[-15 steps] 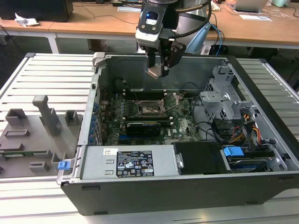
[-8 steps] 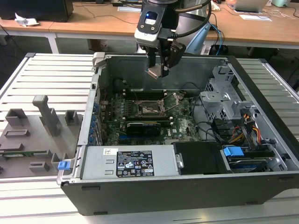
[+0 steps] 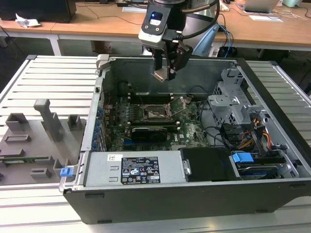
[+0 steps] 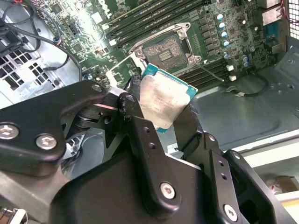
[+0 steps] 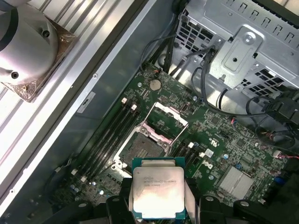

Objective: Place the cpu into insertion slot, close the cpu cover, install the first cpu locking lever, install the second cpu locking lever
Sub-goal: 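Place the cpu into insertion slot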

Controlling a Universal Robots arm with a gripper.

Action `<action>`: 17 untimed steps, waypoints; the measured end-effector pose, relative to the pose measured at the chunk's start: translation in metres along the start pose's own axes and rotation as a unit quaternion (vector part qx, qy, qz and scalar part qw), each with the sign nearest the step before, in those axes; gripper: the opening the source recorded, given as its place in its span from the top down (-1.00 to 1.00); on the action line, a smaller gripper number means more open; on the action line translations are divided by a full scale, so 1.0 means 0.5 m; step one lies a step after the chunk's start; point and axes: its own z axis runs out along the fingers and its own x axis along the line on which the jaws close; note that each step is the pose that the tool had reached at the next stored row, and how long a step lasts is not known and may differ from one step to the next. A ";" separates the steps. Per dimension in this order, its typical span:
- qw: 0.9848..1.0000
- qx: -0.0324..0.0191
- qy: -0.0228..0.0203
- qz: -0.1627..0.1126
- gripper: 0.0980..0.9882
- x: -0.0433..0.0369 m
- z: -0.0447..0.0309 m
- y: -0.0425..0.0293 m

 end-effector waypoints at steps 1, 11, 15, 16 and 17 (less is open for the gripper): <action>1.000 0.000 0.000 0.002 0.03 0.000 0.000 0.000; 1.000 0.000 -0.003 0.024 0.03 0.000 0.002 0.000; 0.999 0.000 -0.004 0.039 0.03 0.000 0.004 0.000; 0.999 0.000 -0.004 0.042 0.03 0.000 0.004 0.000; 0.999 0.000 -0.004 0.043 0.03 0.000 0.004 0.000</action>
